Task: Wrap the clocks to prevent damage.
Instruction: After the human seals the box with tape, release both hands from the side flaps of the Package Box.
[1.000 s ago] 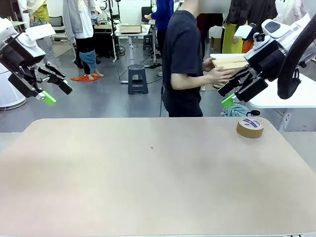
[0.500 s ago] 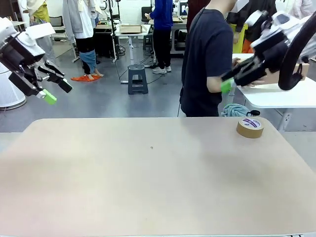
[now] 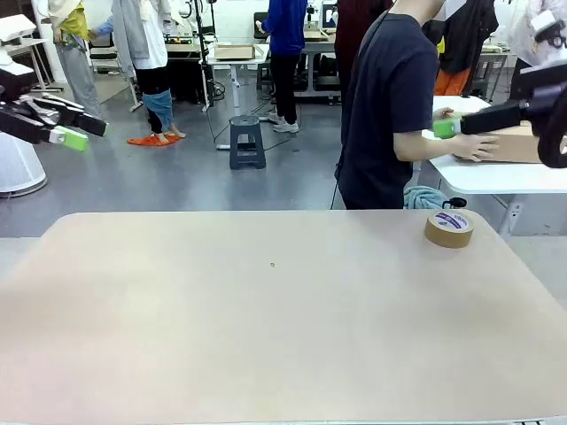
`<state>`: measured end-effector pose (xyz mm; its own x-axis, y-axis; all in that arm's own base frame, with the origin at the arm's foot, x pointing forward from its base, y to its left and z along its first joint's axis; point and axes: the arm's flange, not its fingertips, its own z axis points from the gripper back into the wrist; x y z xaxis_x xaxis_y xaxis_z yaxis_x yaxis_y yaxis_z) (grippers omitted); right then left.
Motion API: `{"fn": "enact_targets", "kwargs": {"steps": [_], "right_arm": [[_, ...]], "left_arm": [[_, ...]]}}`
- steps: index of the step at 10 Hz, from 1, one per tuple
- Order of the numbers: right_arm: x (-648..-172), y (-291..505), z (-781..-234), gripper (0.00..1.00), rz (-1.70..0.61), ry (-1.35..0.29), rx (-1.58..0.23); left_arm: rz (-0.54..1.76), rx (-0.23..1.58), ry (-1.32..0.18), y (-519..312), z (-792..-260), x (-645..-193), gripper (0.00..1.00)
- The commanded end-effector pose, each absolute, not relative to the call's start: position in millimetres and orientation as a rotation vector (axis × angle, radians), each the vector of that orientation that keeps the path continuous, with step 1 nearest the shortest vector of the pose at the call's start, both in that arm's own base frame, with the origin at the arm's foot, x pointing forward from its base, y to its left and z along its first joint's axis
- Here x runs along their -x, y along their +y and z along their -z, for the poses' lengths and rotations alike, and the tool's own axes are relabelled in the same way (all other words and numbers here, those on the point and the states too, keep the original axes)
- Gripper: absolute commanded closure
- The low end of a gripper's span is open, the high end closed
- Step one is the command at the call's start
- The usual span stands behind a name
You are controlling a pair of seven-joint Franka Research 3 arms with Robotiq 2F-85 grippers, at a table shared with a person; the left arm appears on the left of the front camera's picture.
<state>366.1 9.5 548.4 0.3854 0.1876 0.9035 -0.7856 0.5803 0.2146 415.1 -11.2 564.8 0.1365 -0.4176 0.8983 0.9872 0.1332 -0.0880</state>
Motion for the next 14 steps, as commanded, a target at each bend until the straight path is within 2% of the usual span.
{"fn": "enact_targets", "kwargs": {"steps": [1, 6, 8, 9, 14], "right_arm": [[-335.1, 0.3, -531.3, 0.0, -0.685, -0.962, -0.677], [-283.6, -14.0, -537.7, 0.0, -0.554, -0.972, -0.518], [-285.7, -12.9, -543.2, 0.0, -0.574, -0.924, -0.546], [-314.3, -27.7, -563.8, 0.0, -0.586, -0.99, -0.534], [-314.3, -27.7, -563.8, 0.0, -0.586, -0.99, -0.534]], "left_arm": [[1.186, 0.844, -0.895, 3.0, -552.2, -397.4, 0.0], [1.113, 0.739, -0.819, 44.4, -550.1, -378.2, 0.0], [1.108, 0.735, -0.831, 46.5, -552.2, -381.4, 0.0], [1.125, 0.755, -0.84, 48.2, -547.8, -379.2, 0.0], [1.125, 0.755, -0.84, 48.2, -547.8, -379.2, 0.0]]}}
